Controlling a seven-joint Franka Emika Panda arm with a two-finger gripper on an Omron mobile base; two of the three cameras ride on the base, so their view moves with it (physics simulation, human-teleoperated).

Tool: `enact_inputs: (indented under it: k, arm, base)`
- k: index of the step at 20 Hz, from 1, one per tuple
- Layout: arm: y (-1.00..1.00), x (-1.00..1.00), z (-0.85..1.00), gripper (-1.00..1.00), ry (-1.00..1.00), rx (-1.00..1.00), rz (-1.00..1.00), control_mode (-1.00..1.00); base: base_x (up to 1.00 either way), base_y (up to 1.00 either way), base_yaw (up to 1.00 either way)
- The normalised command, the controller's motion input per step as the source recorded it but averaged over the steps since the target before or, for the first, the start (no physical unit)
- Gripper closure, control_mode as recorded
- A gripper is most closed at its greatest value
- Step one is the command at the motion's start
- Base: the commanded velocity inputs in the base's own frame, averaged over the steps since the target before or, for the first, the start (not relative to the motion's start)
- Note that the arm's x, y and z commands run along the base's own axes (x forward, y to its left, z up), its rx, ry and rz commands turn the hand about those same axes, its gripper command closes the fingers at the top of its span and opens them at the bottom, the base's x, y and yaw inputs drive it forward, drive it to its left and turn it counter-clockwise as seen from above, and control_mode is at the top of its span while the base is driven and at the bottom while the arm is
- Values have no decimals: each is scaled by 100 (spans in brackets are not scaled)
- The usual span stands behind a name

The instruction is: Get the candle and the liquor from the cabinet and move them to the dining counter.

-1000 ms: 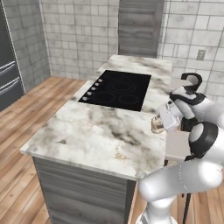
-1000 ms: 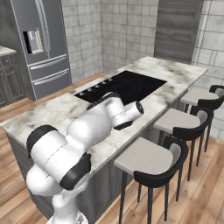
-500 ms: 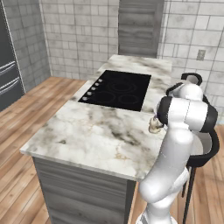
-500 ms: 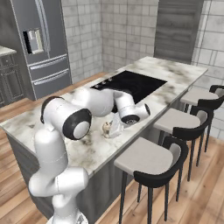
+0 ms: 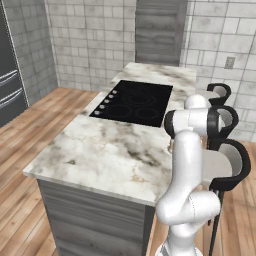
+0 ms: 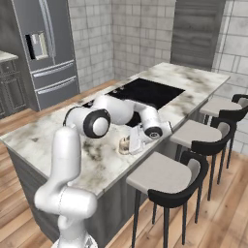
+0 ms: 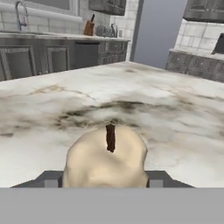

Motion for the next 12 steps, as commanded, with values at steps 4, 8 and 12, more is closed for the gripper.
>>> enact_inputs:
  k: [4, 8, 12]
  arm:
    - [16, 28, -37, 100, 0, 2, 3, -100]
    - [35, 26, -30, 100, 1, 0, 0, -100]
    - [46, 14, -30, -100, 3, 0, 0, -100]
  base:
    - [0, 0, 0]
    - [0, 0, 0]
    - [0, 0, 0]
